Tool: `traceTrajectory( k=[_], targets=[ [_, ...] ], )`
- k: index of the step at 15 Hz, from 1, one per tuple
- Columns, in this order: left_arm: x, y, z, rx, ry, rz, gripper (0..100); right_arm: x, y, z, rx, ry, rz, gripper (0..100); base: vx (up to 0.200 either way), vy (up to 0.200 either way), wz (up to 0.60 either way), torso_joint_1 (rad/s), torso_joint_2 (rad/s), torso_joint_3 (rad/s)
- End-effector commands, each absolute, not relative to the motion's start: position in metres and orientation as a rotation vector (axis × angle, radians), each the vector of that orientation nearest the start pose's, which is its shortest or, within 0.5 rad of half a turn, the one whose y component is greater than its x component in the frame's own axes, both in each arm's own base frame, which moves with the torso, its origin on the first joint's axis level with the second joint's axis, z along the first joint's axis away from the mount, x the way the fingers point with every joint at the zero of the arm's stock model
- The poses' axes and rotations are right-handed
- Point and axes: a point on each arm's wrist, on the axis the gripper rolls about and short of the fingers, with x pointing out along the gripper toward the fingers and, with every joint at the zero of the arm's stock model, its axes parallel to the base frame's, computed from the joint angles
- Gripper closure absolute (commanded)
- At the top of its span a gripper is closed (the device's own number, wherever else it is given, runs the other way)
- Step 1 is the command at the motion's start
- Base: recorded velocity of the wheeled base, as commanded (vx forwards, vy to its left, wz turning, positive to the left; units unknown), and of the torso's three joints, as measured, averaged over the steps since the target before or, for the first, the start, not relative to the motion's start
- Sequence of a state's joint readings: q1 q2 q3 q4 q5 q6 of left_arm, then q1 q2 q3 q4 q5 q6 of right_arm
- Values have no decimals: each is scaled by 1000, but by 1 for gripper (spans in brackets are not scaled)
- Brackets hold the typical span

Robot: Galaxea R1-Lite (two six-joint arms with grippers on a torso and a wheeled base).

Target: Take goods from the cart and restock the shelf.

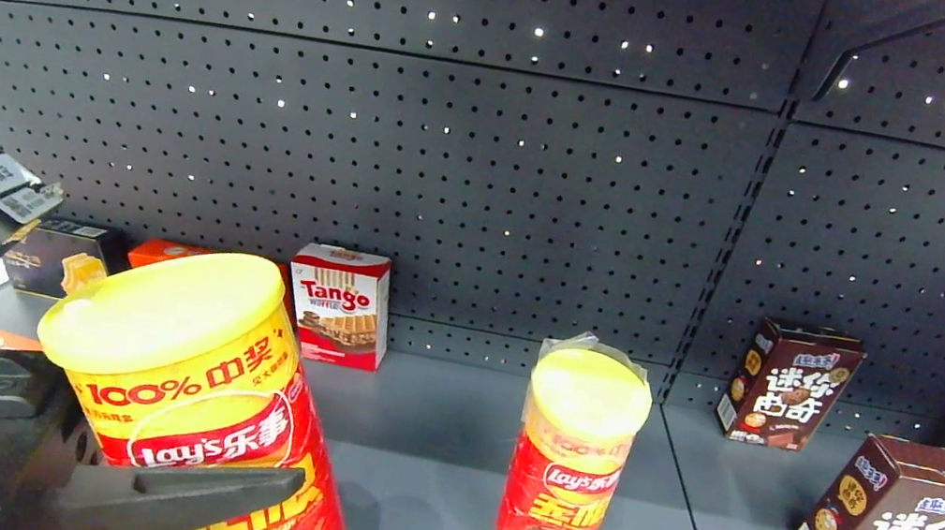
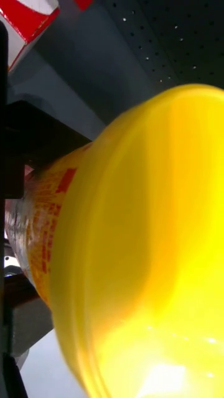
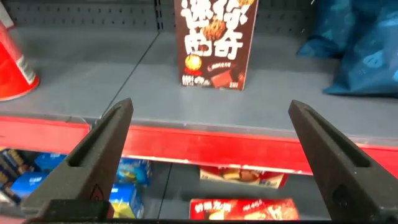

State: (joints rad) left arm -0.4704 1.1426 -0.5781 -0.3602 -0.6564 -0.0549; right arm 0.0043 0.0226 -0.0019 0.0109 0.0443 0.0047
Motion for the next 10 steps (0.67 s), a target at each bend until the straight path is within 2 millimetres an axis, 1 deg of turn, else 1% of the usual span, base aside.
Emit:
traceTrajectory(
  k=[1,3,5,6,7,8,10],
  targets=[
    [146,-85,223,-73,255,-1089,100,-23,1,75,5,11,46,0,0,0,0,0,0,0],
    [173,-84,229,-69,256,-1028,100,-23,1,75,5,11,46,0,0,0,0,0,0,0],
    [208,-87,238,-38,229,-991,100,-23,1,75,5,11,46,0,0,0,0,0,0,0],
    [214,-89,238,-30,226,-992,100,-23,1,75,5,11,44,0,0,0,0,0,0,0],
    [225,-92,237,-21,227,-1009,100,-23,1,75,5,11,44,0,0,0,0,0,0,0],
    [229,-93,235,-21,236,-1032,100,-23,1,75,5,11,46,0,0,0,0,0,0,0],
    [236,-96,225,44,245,-1045,100,-23,1,75,5,11,44,0,0,0,0,0,0,0]
  ],
)
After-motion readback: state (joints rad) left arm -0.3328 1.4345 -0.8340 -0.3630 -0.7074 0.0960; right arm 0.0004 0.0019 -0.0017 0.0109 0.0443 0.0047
